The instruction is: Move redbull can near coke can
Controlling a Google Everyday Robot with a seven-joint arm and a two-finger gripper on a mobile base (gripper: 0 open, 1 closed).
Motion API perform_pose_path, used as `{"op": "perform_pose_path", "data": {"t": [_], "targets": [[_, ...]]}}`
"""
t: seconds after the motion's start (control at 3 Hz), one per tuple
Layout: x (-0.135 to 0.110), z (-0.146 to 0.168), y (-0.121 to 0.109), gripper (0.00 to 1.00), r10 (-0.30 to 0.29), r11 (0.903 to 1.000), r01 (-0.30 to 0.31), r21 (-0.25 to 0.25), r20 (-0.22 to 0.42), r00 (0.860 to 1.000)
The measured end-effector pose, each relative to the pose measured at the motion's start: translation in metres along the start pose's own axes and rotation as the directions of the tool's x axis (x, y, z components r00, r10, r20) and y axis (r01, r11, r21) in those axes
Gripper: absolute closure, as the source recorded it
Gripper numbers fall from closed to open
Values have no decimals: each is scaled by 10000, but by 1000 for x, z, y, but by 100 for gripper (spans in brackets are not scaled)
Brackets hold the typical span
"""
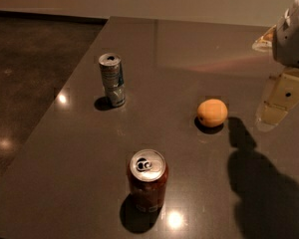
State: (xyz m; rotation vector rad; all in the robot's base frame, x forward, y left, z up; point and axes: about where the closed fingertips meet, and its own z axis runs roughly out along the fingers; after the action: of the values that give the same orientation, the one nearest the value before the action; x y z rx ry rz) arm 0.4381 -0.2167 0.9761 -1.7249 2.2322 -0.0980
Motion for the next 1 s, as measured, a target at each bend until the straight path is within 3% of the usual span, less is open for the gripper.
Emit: {"op": "perform_pose_path", "data": {"t": [0.67,1.0], "targets": [[-5,-2,-6,0,58,9999,-60,116,169,9998],[-35,6,-23,0,-48,9999,35,144,914,9958]]}}
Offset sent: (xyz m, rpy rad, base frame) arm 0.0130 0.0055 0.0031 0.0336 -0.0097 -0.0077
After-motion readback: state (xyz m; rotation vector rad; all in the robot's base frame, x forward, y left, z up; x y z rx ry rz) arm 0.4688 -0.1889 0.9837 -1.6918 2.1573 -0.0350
